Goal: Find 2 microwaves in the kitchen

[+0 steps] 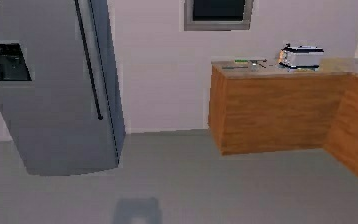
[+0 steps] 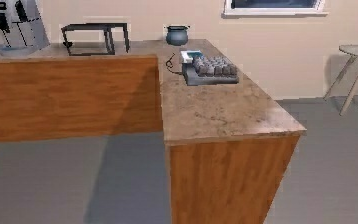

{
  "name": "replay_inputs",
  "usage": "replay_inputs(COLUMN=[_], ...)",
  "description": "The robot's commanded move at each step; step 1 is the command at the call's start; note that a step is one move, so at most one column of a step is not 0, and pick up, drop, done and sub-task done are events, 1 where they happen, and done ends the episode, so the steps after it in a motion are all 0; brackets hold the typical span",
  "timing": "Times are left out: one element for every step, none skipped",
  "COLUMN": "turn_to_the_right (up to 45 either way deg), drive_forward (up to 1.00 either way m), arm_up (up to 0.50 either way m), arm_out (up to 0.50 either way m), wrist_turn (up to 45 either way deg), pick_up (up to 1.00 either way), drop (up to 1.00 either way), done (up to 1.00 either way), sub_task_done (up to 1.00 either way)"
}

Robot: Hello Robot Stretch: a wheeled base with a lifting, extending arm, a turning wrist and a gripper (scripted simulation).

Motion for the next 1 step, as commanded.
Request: replay_inputs(turn_to_the_right=[0.0], drive_forward=[0.15], arm_up=[0.0], arm_out=[0.0], wrist_turn=[0.0], pick_up=[0.0], drop=[0.0], done=[0.0], sub_task_done=[0.0])
